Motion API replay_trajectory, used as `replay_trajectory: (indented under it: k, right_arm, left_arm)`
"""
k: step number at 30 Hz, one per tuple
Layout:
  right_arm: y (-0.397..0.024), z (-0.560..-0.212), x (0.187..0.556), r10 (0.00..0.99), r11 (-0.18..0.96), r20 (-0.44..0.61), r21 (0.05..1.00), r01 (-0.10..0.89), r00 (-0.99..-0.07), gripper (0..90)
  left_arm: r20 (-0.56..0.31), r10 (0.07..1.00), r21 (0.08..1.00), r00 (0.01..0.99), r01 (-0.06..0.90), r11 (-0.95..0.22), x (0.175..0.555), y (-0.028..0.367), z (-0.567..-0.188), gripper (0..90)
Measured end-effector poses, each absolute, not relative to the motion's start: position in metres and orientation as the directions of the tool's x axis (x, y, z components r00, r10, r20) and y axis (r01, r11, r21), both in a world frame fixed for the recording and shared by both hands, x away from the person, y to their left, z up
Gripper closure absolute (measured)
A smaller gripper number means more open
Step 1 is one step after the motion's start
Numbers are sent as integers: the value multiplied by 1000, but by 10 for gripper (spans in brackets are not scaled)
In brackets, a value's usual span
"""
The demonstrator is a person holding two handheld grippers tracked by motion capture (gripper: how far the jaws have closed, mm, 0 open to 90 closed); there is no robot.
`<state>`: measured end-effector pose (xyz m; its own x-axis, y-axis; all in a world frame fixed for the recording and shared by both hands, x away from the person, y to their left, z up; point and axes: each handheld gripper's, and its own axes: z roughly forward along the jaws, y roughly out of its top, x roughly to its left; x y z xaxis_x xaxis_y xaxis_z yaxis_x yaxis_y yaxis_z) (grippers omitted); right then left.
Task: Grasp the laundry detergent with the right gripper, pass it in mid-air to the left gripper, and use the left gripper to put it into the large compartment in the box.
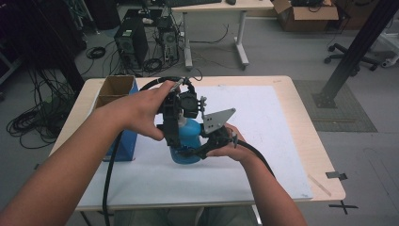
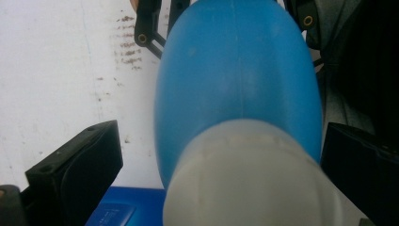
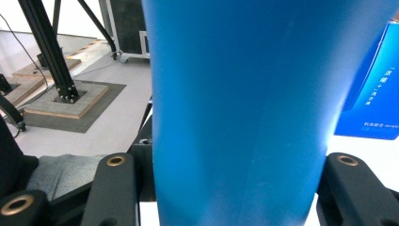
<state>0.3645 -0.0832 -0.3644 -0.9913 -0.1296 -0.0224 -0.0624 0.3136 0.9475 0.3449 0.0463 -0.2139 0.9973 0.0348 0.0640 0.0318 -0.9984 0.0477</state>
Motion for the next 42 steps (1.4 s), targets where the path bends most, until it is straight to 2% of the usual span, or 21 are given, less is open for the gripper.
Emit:
replay_trajectory:
  k: [19,42]
  right_arm:
    - [-80,-365,365,-126,312,-24,948,-63,-992,453]
    - [-79,-361,363,-126,317,-31,946,-70,-991,453]
  left_arm:
    - [90,23,38,996,19,-999,342,41,-216,19]
    - [111,28,24,993,26,-999,338,40,-215,175]
